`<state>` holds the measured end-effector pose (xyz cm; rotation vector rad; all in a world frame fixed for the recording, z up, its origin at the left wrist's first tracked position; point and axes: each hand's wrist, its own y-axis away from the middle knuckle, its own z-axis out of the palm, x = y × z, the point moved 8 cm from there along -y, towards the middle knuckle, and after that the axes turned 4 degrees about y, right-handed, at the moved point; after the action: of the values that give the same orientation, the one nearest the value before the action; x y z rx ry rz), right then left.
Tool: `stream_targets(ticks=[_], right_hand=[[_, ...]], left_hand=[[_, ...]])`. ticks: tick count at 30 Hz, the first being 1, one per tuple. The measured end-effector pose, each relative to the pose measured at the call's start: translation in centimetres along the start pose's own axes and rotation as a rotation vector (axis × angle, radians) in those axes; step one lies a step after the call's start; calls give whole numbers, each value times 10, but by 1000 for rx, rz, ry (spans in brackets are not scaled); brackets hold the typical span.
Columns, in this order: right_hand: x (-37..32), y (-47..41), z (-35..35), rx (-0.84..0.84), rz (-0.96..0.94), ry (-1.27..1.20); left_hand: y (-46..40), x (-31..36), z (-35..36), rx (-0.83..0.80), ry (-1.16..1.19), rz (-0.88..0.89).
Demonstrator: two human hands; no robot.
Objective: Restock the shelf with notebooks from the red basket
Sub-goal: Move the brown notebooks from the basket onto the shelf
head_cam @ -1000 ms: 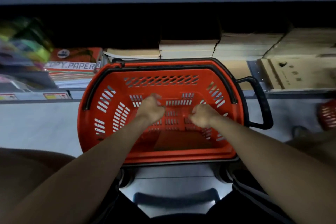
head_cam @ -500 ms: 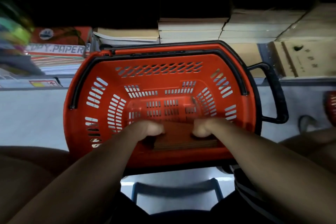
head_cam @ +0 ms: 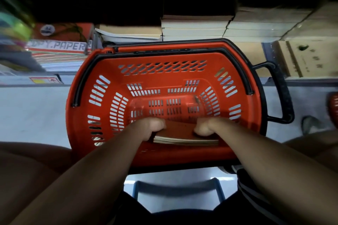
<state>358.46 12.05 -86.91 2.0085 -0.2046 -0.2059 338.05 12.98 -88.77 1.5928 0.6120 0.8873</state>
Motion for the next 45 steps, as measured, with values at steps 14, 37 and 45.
stream_targets(ticks=[14, 37, 45], right_hand=[[20, 21, -18, -99, 240, -609], [31, 67, -49, 114, 118, -1228], [43, 121, -81, 262, 28, -1142]], left_hand=[[8, 8, 2, -39, 712, -159], [70, 39, 7, -136, 737, 49], [124, 61, 12, -79, 713, 215]])
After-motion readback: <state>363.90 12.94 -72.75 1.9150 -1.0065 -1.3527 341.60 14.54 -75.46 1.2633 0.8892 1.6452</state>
